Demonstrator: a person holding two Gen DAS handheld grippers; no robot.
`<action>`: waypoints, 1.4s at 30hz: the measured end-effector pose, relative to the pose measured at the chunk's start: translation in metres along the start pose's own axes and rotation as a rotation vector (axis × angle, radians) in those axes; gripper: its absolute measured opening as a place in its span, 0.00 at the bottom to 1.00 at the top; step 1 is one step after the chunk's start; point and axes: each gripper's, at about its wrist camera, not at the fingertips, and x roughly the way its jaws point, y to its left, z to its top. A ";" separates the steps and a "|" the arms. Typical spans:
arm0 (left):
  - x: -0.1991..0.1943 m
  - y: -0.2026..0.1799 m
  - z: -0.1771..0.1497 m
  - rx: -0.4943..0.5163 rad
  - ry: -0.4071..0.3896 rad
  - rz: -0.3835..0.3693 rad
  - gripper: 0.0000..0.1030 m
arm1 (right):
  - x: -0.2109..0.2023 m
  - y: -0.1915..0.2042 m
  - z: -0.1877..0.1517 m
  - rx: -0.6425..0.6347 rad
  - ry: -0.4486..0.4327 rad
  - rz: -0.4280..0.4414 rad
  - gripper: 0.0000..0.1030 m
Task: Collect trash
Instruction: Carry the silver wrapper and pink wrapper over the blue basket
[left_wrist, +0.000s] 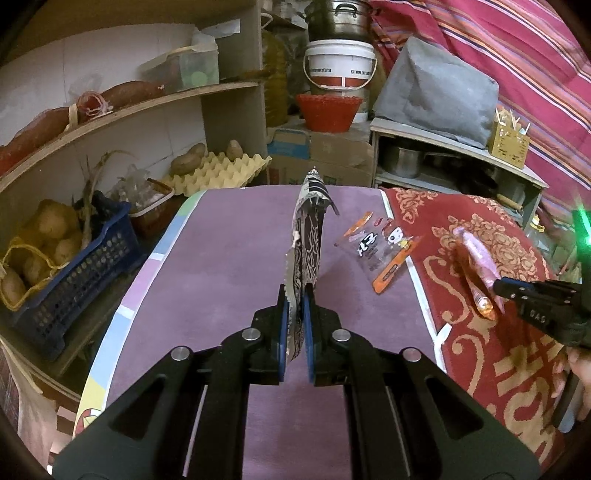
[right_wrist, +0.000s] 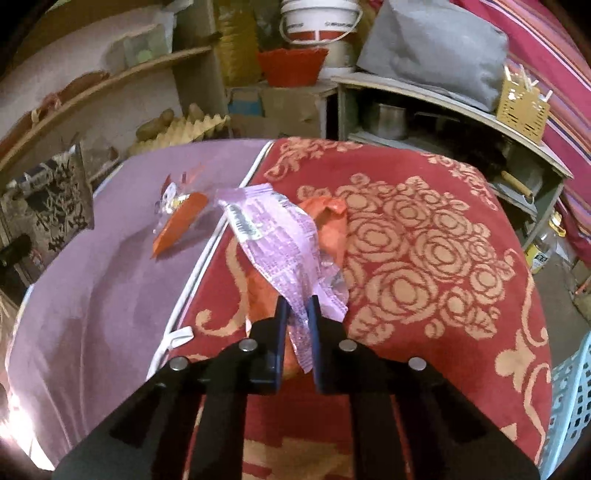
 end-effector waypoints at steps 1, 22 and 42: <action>-0.001 -0.001 0.001 -0.001 -0.003 0.000 0.06 | -0.006 -0.003 0.001 0.005 -0.014 0.001 0.07; -0.052 -0.046 0.006 0.038 -0.088 -0.063 0.06 | -0.087 -0.074 -0.027 0.079 -0.099 -0.038 0.05; -0.083 -0.205 0.008 0.186 -0.145 -0.249 0.06 | -0.190 -0.228 -0.086 0.250 -0.196 -0.211 0.05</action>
